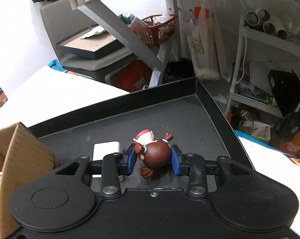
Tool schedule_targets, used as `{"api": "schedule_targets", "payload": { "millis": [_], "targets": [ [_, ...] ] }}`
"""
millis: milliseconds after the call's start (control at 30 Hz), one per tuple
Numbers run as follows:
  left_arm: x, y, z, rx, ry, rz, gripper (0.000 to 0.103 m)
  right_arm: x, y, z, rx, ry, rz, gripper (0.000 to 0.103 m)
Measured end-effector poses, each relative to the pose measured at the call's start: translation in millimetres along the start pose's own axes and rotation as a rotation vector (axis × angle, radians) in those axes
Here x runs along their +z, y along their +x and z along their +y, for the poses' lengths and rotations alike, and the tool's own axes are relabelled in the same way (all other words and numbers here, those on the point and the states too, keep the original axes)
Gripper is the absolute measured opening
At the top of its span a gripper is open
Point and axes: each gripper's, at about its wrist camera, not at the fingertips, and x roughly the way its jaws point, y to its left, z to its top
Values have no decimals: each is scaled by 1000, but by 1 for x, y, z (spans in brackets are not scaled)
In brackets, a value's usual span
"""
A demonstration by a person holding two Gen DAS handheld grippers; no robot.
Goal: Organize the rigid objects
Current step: 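Lift the doll figurine with the right gripper and carry it over the box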
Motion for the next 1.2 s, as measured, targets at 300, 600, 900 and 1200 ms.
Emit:
{"api": "schedule_targets", "payload": {
  "millis": [300, 600, 900, 1200],
  "targets": [
    [-4, -5, 11, -61, -20, -1, 53, 7, -22, -1, 79, 35, 18, 36],
    [-11, -3, 33, -127, -86, -13, 53, 13, -53, 23, 54, -37, -23, 36],
    [-21, 6, 52, -200, -128, -33, 53, 16, -84, 49, 30, -95, -60, 36],
    [-31, 10, 64, -271, -156, -43, 53, 16, -107, 79, 26, -177, -78, 36]
  ]
}}
